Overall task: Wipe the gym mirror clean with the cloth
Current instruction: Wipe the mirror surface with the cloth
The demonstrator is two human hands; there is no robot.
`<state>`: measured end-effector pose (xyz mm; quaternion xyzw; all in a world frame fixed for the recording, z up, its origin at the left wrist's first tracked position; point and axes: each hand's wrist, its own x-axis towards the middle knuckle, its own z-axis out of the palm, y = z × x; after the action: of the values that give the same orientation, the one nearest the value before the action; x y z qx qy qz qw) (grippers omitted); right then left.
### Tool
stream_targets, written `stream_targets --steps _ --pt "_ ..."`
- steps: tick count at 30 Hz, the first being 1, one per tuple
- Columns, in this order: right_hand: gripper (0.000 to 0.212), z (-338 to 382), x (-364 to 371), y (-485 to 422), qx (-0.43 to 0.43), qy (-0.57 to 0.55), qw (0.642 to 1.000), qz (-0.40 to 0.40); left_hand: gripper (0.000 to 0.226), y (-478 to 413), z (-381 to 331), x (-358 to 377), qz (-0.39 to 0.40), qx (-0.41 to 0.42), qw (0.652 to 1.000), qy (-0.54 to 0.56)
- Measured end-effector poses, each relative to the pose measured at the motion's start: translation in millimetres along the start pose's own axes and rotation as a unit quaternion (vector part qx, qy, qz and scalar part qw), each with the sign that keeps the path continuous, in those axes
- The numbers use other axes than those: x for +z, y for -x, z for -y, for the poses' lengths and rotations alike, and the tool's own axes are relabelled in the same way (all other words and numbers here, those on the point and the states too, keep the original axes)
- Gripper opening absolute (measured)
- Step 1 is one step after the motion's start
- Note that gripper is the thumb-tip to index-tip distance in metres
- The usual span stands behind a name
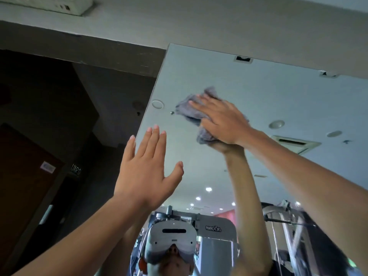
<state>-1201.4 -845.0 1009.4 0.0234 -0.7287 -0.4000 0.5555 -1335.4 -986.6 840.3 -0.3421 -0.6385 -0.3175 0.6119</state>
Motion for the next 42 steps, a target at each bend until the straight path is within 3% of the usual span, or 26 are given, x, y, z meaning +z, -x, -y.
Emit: stream_targets --steps 4,6,8,10,12,14,16,19,21,24,27,29,32,34,36,40,42 --pt "0.057 -31.5 0.8 -17.4 0.270 0.010 0.961 -0.054 0.082 1.2 1.9 0.0 0.012 -0.009 1.000 -0.001" --pt "0.056 -9.9 5.1 -31.1 0.309 0.018 0.948 -0.072 0.082 0.7 2.4 -1.3 0.015 -0.006 1.000 0.000" --pt "0.058 14.8 8.7 -29.1 0.245 0.026 0.968 -0.054 0.081 2.0 2.9 -1.7 0.019 -0.007 1.000 0.000" --pt "0.063 24.9 8.2 -9.3 0.110 0.031 0.993 -0.010 0.081 3.3 4.0 -1.5 0.018 -0.006 1.000 0.000" --pt "0.067 11.6 -3.4 10.8 -0.026 -0.011 0.999 0.038 0.081 3.7 4.9 -1.0 0.015 -0.004 1.000 0.003" --pt "0.068 -16.8 -10.4 14.0 -0.087 -0.026 0.995 0.046 0.081 5.9 4.6 -1.0 0.014 -0.001 1.000 0.007" --pt "0.071 -39.6 -9.7 -0.7 -0.001 -0.017 1.000 0.007 0.080 9.5 5.4 -0.5 0.011 -0.002 1.000 0.009" --pt "0.062 -16.2 5.7 -41.2 0.234 0.008 0.970 -0.060 0.078 16.5 8.3 -0.9 0.021 -0.002 1.000 0.009" --pt "0.059 29.3 16.8 -68.6 0.277 0.002 0.958 -0.074 0.077 18.7 10.8 -0.5 0.019 0.000 1.000 0.008" --pt "0.057 74.8 22.8 -75.9 0.119 0.014 0.992 -0.025 0.076 26.2 12.2 0.2 0.023 0.002 1.000 0.011" --pt "0.065 53.1 9.8 -57.3 -0.055 -0.029 0.998 0.026 0.075 45.4 18.4 1.9 0.014 0.011 1.000 0.008" --pt "0.071 28.7 4.4 -55.7 -0.034 -0.035 0.999 0.003 0.074 54.3 24.7 3.4 0.011 0.018 1.000 0.011" --pt "0.058 20.4 9.2 -71.3 0.169 -0.011 0.984 -0.057 0.074 54.2 27.2 5.4 0.001 0.020 1.000 0.015" --pt "0.059 50.6 16.9 -83.6 0.216 0.007 0.974 -0.066 0.073 53.1 27.8 4.9 0.001 0.023 1.000 0.017" --pt "0.069 89.0 22.5 -83.8 0.145 0.016 0.988 -0.046 0.073 53.5 29.0 4.9 -0.002 0.020 1.000 0.017" --pt "0.064 106.6 16.8 -43.8 -0.096 -0.033 0.993 0.059 0.075 54.5 28.0 7.2 -0.017 0.022 0.999 0.023" --pt "0.064 81.1 10.8 -39.8 -0.121 -0.038 0.991 0.038 0.074 54.7 28.2 9.4 -0.028 0.023 0.999 0.032"
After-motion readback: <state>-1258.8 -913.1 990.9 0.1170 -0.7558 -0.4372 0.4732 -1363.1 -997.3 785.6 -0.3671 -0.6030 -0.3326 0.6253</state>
